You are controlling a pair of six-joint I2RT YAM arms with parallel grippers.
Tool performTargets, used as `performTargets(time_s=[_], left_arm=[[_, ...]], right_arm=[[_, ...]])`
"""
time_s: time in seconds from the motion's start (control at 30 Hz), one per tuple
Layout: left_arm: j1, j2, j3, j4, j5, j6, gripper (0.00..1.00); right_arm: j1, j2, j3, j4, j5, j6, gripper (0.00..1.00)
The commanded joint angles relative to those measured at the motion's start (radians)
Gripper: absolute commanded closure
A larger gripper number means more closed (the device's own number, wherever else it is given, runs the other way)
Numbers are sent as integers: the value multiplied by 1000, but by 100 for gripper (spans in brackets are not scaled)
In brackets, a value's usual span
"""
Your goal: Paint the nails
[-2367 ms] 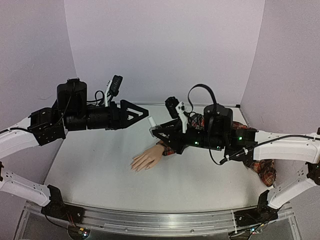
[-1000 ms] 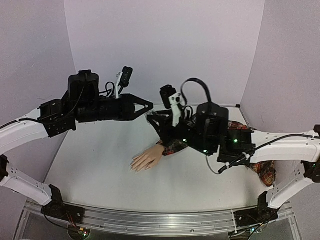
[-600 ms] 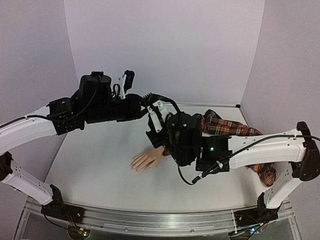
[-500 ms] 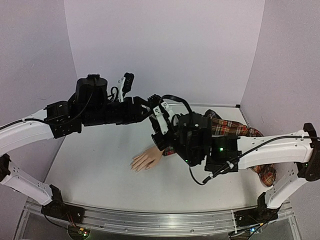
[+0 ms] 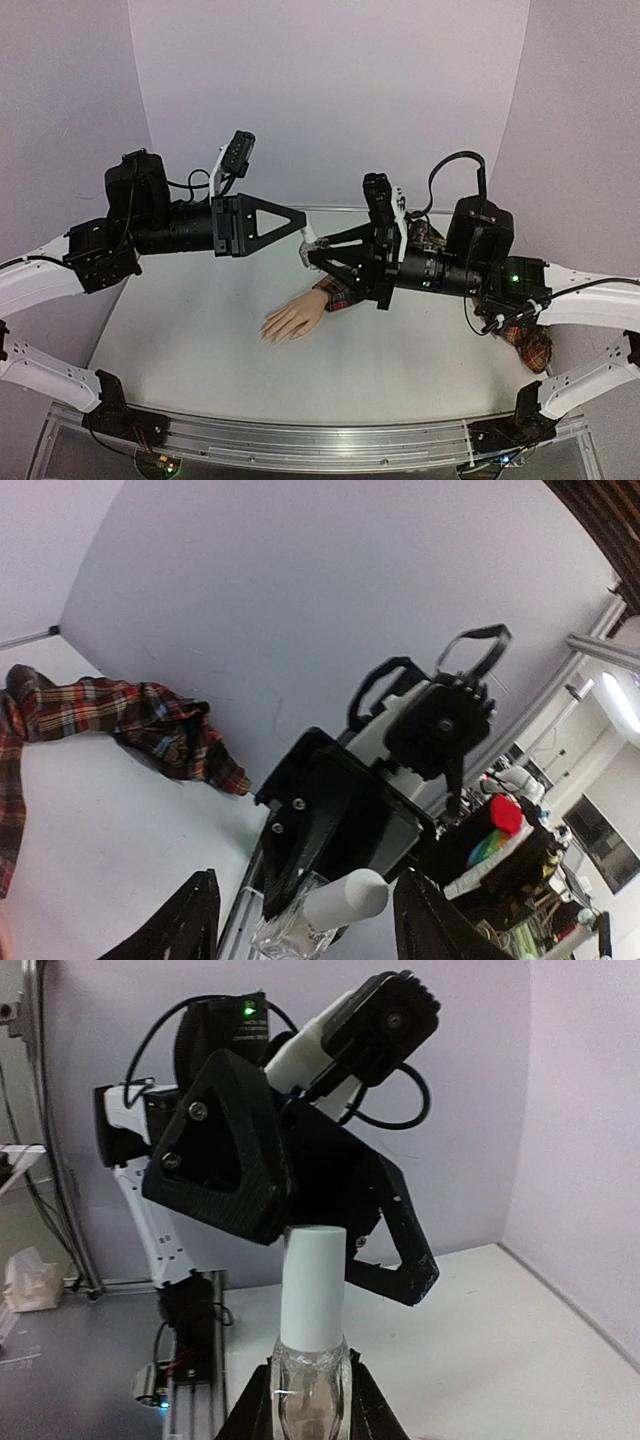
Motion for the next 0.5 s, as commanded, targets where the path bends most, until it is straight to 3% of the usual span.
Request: performTargets(time_s=[0.0, 0.3, 0.43, 0.47], left_arm=[[3, 5, -14, 136, 158, 14, 46], [3, 21, -21, 153, 191, 9, 64], [3, 25, -8, 118, 154, 22, 89], [3, 27, -1, 93, 137, 29, 91]], right_arm=[[-34, 7, 28, 69, -212, 122, 100], [-60, 47, 45, 117, -228, 195, 100], [-62, 63, 55, 118, -170, 191, 100], [-62, 63, 53, 118, -124, 190, 100]])
